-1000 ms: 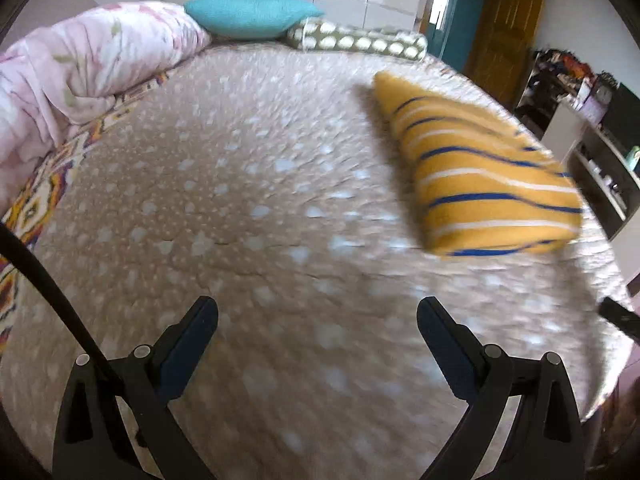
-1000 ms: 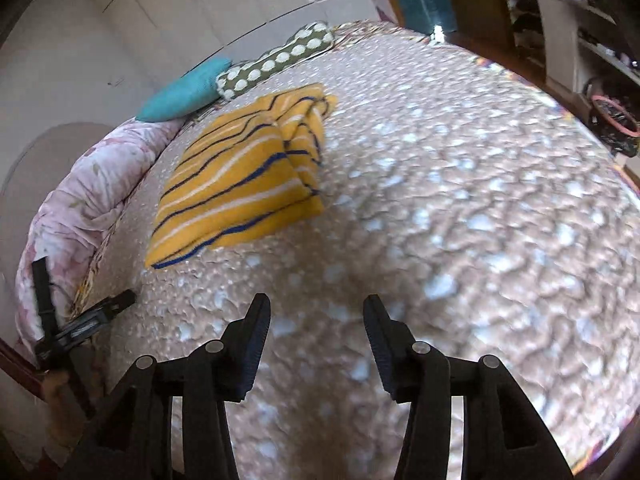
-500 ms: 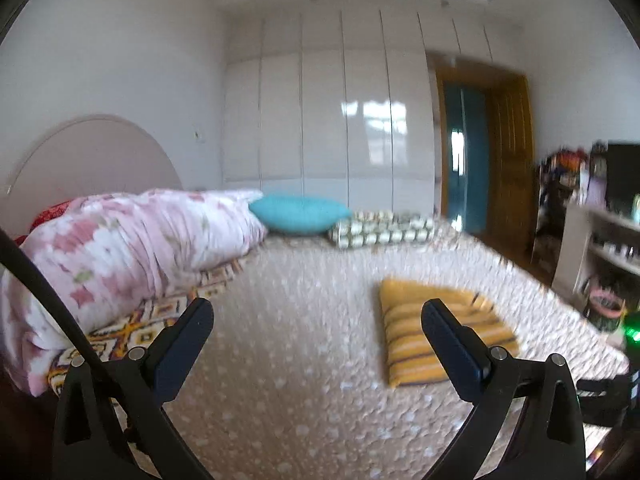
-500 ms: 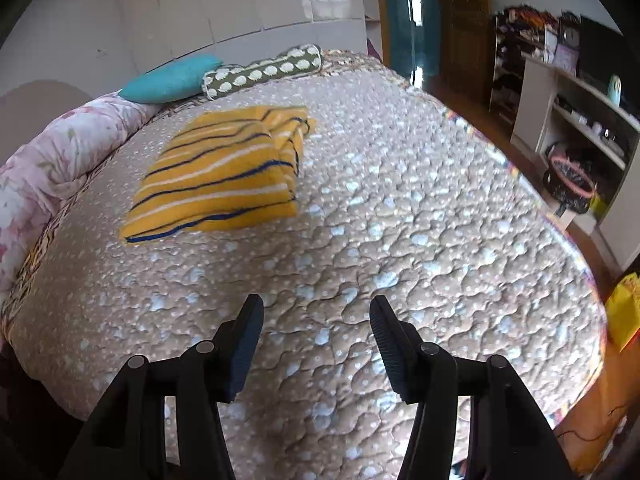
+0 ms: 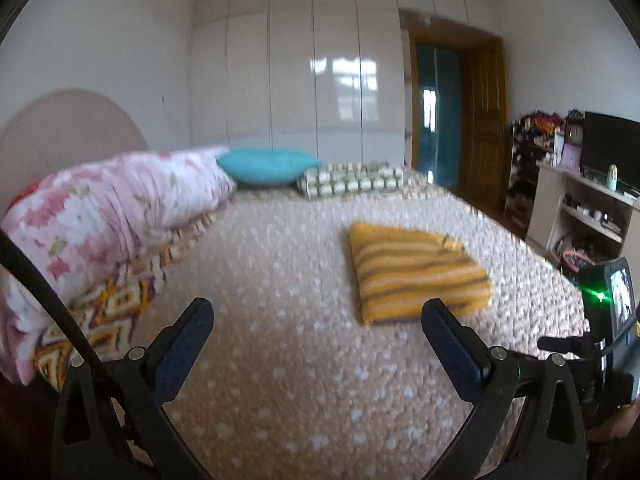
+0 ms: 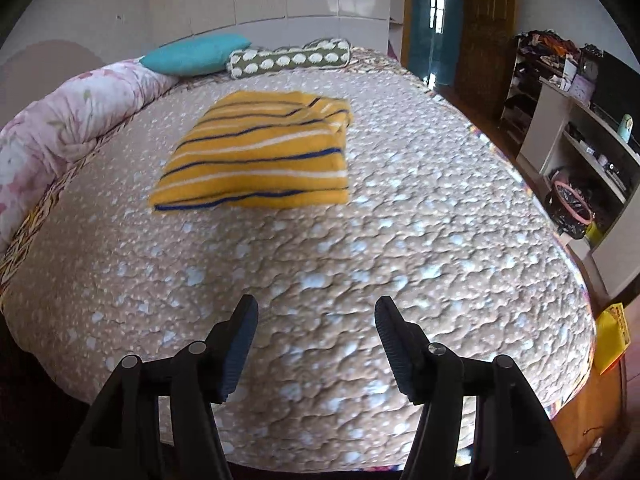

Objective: Fold small clothes

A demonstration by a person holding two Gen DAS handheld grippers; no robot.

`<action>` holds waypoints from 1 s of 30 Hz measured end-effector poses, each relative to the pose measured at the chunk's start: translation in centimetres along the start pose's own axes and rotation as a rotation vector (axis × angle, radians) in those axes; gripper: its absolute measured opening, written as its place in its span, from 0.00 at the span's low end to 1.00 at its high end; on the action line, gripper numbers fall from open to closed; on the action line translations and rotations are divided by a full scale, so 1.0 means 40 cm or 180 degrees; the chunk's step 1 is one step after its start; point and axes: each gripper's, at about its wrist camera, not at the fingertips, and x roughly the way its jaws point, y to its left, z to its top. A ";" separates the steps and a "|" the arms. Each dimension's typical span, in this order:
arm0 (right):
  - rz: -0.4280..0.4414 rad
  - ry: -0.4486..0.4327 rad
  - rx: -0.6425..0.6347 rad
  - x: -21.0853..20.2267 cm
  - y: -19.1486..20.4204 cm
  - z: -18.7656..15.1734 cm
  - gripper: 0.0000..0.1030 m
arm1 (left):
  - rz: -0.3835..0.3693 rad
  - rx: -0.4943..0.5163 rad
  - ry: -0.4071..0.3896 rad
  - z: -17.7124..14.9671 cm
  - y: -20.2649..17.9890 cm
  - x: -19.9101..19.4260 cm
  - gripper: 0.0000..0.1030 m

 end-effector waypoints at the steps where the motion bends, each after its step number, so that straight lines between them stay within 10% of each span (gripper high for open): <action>1: 0.0009 0.0025 0.0009 0.005 0.003 -0.003 0.63 | -0.0017 0.0009 0.0073 -0.005 -0.001 0.016 1.00; 12: -0.0042 0.0103 0.0029 0.019 -0.002 -0.017 0.68 | -0.0052 0.0011 0.0706 -0.063 -0.020 0.105 1.00; 30: -0.0120 0.0219 0.0042 0.047 -0.018 -0.027 0.70 | -0.0070 -0.0058 0.0991 -0.089 -0.015 0.144 1.00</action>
